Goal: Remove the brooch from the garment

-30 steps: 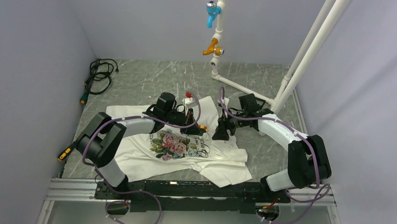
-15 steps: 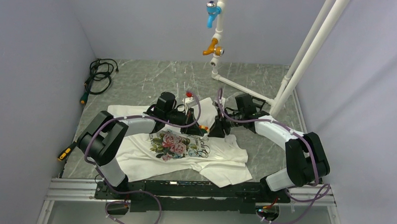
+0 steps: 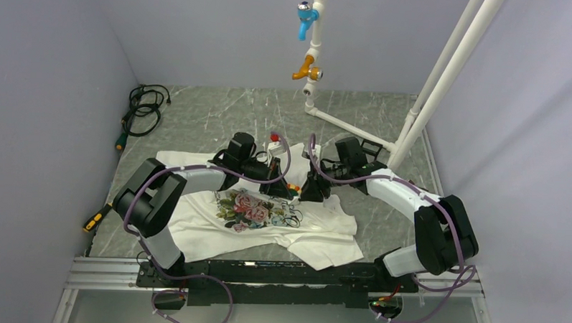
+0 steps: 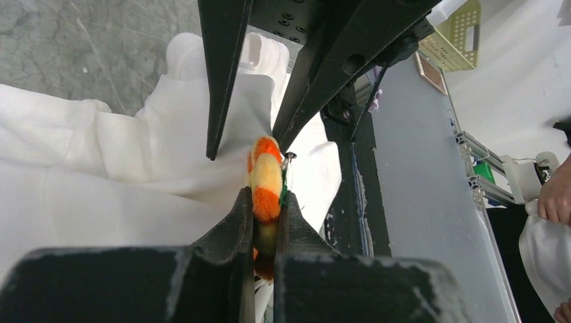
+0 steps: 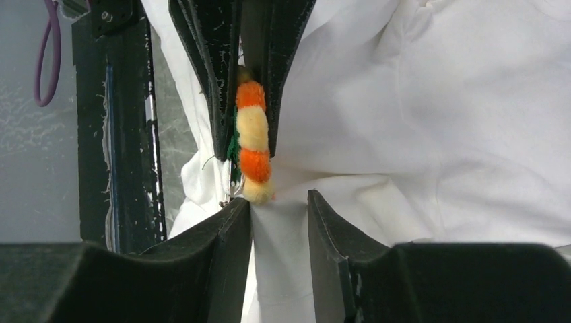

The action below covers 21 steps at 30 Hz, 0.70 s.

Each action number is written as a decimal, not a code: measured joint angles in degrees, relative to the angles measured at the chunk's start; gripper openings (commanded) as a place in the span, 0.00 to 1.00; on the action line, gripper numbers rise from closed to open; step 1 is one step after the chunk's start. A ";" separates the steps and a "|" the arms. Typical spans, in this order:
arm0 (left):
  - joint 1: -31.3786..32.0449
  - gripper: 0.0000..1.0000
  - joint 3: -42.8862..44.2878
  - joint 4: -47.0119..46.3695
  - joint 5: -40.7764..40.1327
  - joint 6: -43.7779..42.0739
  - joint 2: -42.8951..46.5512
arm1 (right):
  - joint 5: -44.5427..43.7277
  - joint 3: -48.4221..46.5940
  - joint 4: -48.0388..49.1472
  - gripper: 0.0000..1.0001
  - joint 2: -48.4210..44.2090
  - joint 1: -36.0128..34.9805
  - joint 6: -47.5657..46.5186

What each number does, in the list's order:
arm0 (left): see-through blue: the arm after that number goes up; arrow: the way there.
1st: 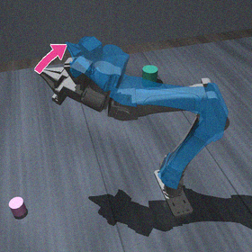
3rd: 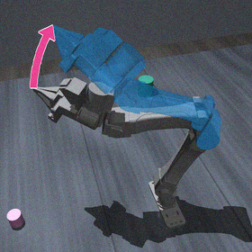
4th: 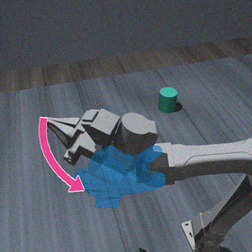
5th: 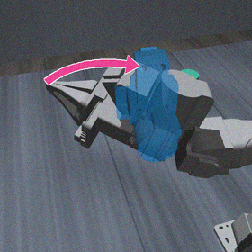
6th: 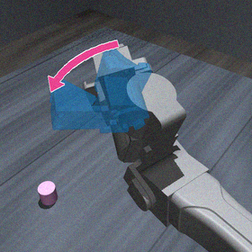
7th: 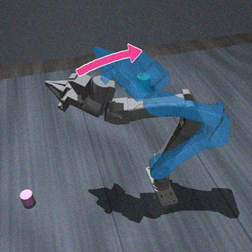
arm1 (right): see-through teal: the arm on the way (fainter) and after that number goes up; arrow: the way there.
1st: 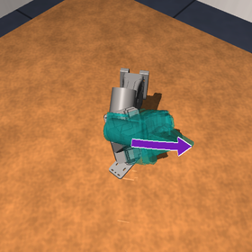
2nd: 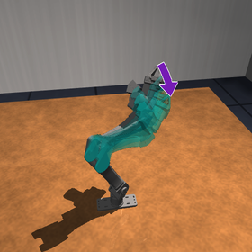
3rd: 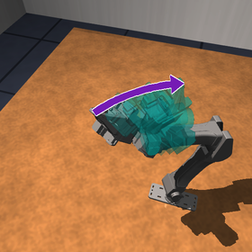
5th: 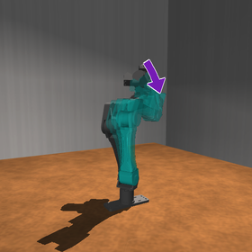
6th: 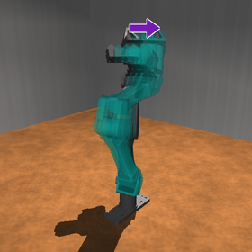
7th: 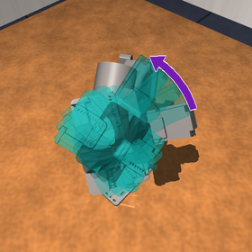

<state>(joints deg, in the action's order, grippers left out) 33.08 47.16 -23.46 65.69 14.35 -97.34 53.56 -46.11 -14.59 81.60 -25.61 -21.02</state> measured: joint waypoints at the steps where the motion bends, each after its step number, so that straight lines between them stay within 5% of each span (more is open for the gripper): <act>1: 0.00 0.06 0.24 0.63 0.17 -0.15 0.00 | -0.09 0.00 -0.13 0.29 -0.09 -0.13 -0.15; 4: 0.02 0.17 0.59 1.95 -0.09 -0.85 0.00 | 0.13 -0.02 -0.42 0.00 -0.09 -0.68 -0.50; 7: 0.00 0.34 0.61 2.43 -0.46 -1.77 0.00 | 0.26 -0.55 -1.92 0.00 -0.09 -1.44 -1.16; 11: 0.20 0.44 0.61 3.30 -2.19 -4.00 0.48 | 1.05 -1.09 -2.86 0.00 -0.07 -1.62 -1.81; 21: 0.61 0.49 0.42 5.57 -7.06 -11.47 4.96 | 3.74 -1.86 -5.20 0.00 1.18 -1.99 -2.54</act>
<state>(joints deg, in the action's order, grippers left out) 33.69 47.57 -17.89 58.63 2.87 -92.38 57.30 -47.97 -19.79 82.78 -27.59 -23.55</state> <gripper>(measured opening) 0.500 0.018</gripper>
